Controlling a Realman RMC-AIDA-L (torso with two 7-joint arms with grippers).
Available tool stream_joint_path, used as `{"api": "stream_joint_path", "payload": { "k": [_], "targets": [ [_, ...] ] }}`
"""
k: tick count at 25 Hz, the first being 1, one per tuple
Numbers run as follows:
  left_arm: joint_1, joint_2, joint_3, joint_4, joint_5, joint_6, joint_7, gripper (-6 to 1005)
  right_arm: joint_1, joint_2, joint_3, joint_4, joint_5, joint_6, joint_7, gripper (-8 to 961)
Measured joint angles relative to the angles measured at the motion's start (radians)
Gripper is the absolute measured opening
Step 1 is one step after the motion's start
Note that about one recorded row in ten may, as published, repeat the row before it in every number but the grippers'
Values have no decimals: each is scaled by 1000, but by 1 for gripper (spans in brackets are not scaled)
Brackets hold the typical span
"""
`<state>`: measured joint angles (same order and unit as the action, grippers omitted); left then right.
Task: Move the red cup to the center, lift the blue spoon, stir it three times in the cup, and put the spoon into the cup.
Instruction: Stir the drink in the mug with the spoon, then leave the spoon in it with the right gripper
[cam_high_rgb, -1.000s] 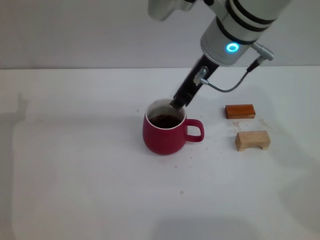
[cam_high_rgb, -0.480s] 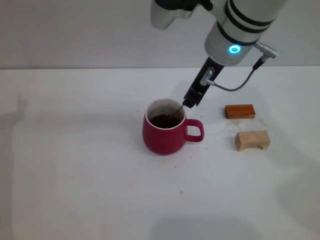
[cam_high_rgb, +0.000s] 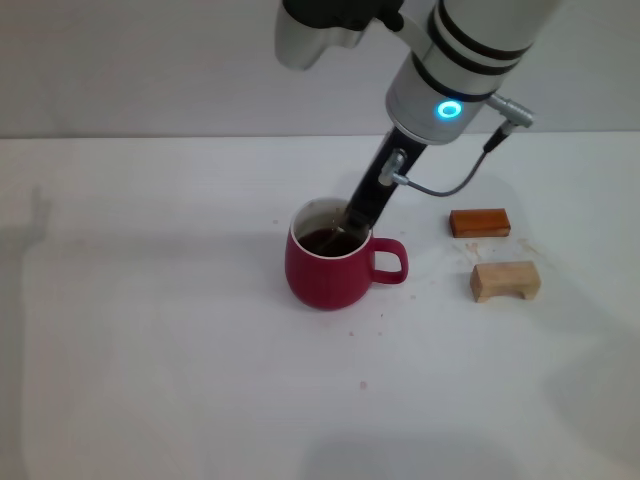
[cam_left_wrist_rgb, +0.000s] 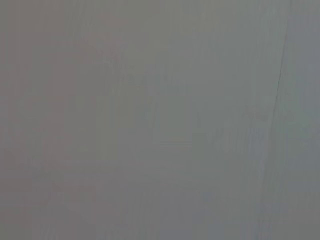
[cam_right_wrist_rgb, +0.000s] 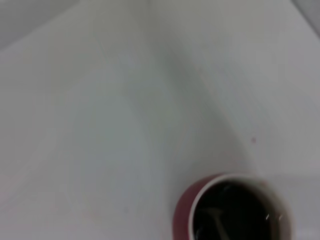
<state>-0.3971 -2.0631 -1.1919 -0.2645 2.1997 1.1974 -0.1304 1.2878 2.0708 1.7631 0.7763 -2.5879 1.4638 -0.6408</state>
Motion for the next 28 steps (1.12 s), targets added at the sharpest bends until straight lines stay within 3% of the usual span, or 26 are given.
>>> {"api": "stream_joint_path", "payload": {
  "k": [13,21,28],
  "targets": [
    [-7,-3,0,-6,0,2,0,862,0,-6,9,-21,-70,-51,7,152],
    [-8,-2,0,-5,0,2,0,862,1,0,4,-11,-26,-2,7,152],
    [-10,-2,0,-5,0,2,0,862,9,1,3,-17,-6,-71,7,152]
  ]
}}
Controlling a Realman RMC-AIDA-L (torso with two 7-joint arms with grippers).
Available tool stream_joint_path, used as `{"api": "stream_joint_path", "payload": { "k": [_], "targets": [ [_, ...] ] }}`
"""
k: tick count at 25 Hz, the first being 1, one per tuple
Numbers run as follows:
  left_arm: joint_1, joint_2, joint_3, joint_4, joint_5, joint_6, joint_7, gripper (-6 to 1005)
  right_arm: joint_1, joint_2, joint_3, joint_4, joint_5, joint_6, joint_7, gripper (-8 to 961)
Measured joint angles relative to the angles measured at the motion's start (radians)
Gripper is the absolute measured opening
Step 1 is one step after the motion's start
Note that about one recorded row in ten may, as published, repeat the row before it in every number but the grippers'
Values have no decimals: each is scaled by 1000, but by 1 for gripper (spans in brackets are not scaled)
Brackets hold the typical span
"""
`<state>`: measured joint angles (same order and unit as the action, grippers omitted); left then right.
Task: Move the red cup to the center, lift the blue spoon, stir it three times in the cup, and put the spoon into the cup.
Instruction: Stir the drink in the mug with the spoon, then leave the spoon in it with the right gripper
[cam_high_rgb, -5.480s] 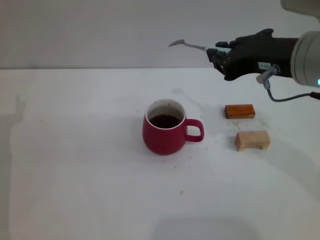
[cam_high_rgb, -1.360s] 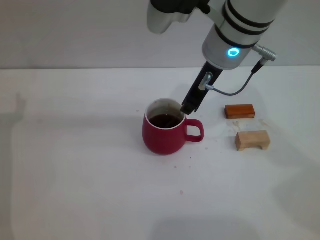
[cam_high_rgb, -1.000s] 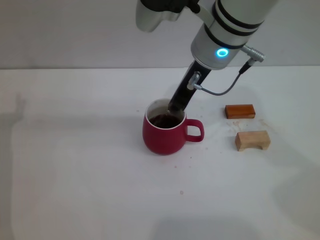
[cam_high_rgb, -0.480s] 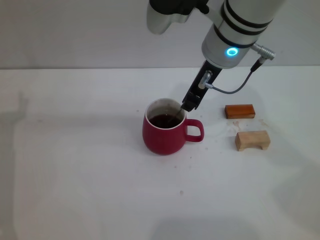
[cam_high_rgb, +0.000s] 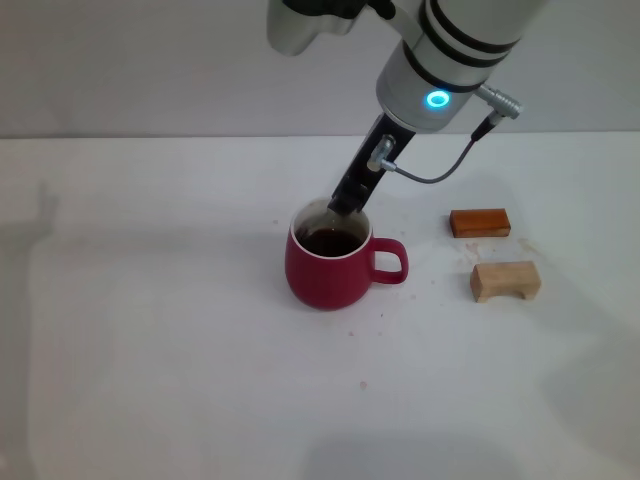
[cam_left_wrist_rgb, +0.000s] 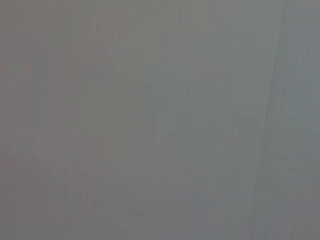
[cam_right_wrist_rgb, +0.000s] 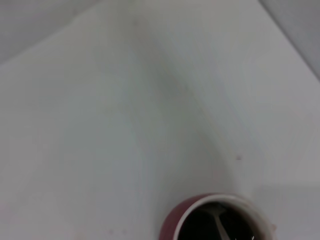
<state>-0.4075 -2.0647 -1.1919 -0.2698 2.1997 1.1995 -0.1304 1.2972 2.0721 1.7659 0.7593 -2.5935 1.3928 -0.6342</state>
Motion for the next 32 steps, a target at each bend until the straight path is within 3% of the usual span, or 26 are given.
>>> {"api": "stream_joint_path", "payload": {
  "k": [7,15,24,32],
  "targets": [
    [-7,0,0,-2,0,0,0,862,0,-1,-5,-13,-80,2,19,152],
    [-7,1,0,2,0,0,0,861,-5,1,-12,-6,-6,67,8,152],
    [-1,2,-2,-2,0,5,0,861,-17,1,-14,2,-1,-6,15,153],
    [-5,2,-3,6,0,6,0,862,-26,3,-104,6,-3,-32,33,154]
  ]
}}
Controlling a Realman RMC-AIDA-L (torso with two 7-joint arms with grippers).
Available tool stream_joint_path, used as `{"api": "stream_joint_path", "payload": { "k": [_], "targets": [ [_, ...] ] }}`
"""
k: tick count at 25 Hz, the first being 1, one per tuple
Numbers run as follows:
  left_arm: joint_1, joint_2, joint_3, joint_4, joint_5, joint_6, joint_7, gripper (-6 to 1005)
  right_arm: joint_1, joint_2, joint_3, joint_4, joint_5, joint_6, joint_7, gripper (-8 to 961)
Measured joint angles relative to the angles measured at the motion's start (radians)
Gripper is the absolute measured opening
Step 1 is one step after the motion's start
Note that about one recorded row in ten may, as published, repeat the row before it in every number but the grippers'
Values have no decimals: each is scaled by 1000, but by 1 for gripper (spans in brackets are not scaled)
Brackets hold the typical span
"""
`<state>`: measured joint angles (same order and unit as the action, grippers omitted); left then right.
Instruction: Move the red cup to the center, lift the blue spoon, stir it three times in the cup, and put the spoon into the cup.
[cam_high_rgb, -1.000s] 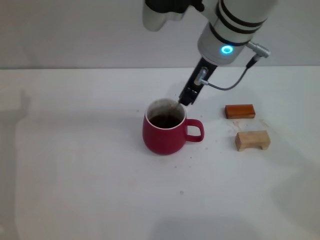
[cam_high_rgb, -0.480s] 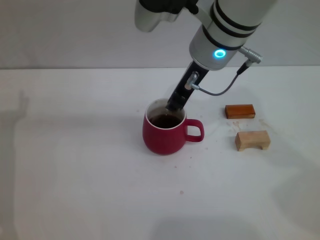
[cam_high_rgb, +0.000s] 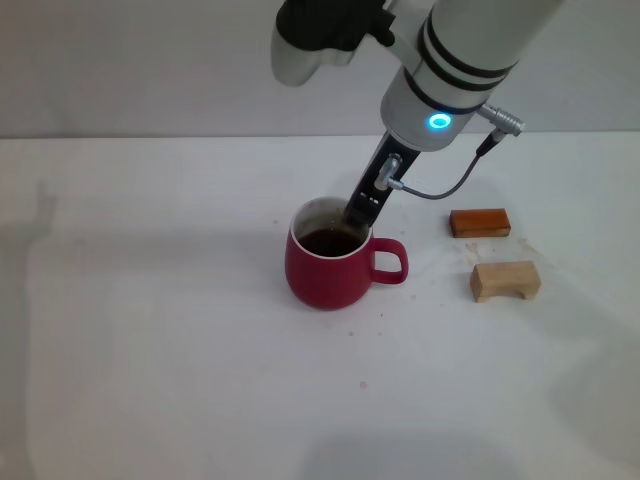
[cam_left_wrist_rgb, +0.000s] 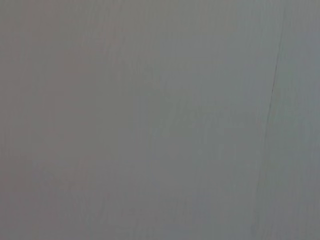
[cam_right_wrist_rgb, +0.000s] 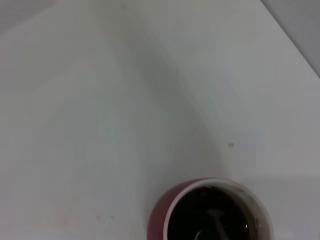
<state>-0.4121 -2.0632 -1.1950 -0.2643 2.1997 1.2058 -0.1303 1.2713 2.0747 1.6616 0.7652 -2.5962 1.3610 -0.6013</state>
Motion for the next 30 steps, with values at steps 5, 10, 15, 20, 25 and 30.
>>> {"api": "stream_joint_path", "payload": {
  "k": [5,10,15,20,25,30],
  "targets": [
    [-2,0,-1,-1,0,0,0,862,0,1,-13,5,1,-9,3,217],
    [-2,0,-2,-6,0,0,0,862,-6,1,-14,15,0,-41,4,289],
    [-2,0,-11,-8,0,0,0,861,-91,0,-65,129,-16,-182,8,318],
    [-2,0,-12,-8,1,2,0,861,-291,0,-209,328,-131,-459,60,316],
    [-2,-1,-5,-8,7,14,0,861,-605,7,-352,446,-308,-956,184,315],
    [3,-3,0,-7,8,17,0,861,-823,11,-360,410,-313,-1421,257,314]
  ]
}}
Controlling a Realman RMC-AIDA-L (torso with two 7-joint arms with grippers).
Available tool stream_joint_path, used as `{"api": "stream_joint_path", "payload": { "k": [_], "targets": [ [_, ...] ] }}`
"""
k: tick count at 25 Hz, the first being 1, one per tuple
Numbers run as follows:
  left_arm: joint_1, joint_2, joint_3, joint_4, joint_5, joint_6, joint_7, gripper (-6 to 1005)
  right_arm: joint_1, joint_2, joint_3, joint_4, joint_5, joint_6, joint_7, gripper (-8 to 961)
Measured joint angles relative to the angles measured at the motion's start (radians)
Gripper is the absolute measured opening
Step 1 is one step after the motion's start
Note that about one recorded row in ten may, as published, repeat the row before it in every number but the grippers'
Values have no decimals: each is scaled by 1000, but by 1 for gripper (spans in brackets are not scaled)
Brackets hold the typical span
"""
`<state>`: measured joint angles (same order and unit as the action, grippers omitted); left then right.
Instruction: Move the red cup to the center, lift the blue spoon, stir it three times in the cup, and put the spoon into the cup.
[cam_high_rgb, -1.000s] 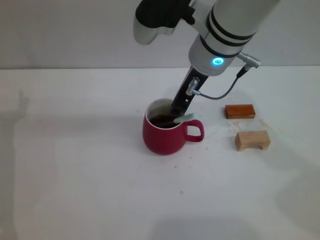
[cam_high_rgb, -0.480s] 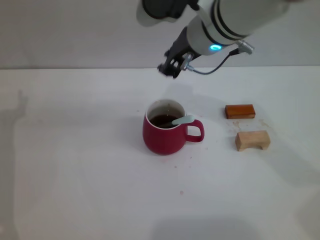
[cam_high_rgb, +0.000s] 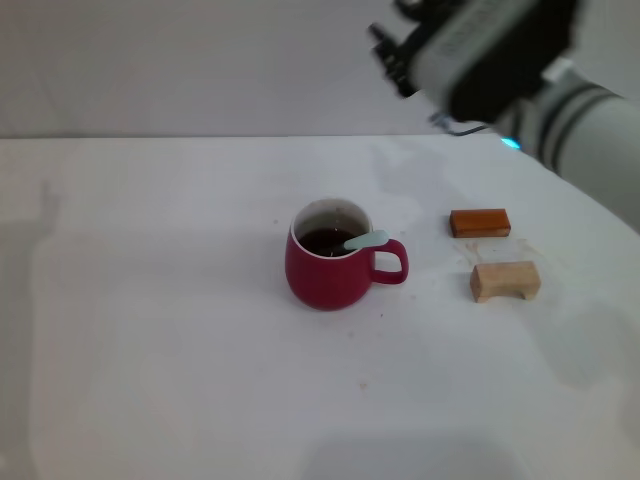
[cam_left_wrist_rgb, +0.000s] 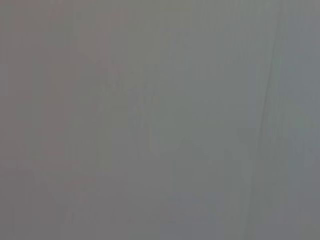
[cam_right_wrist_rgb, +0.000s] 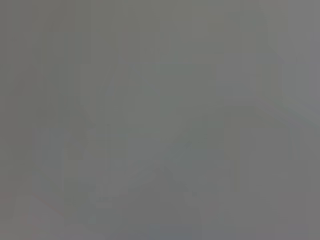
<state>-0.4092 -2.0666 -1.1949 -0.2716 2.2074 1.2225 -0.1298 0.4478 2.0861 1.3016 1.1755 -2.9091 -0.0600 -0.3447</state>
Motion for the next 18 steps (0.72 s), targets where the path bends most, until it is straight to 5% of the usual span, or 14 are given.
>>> {"api": "stream_joint_path", "payload": {
  "k": [3,7,12,18],
  "targets": [
    [0,0,9,2,0,-5,1,861,-71,0,7,-34,29,-172,34,313],
    [0,-2,21,4,0,-8,3,861,-208,-2,11,-137,294,-531,41,312],
    [2,-3,35,7,0,-9,4,861,-266,-2,0,-305,520,-827,37,306],
    [1,-3,49,8,0,-9,8,861,-258,-13,9,-476,668,-904,77,306]
  ]
}}
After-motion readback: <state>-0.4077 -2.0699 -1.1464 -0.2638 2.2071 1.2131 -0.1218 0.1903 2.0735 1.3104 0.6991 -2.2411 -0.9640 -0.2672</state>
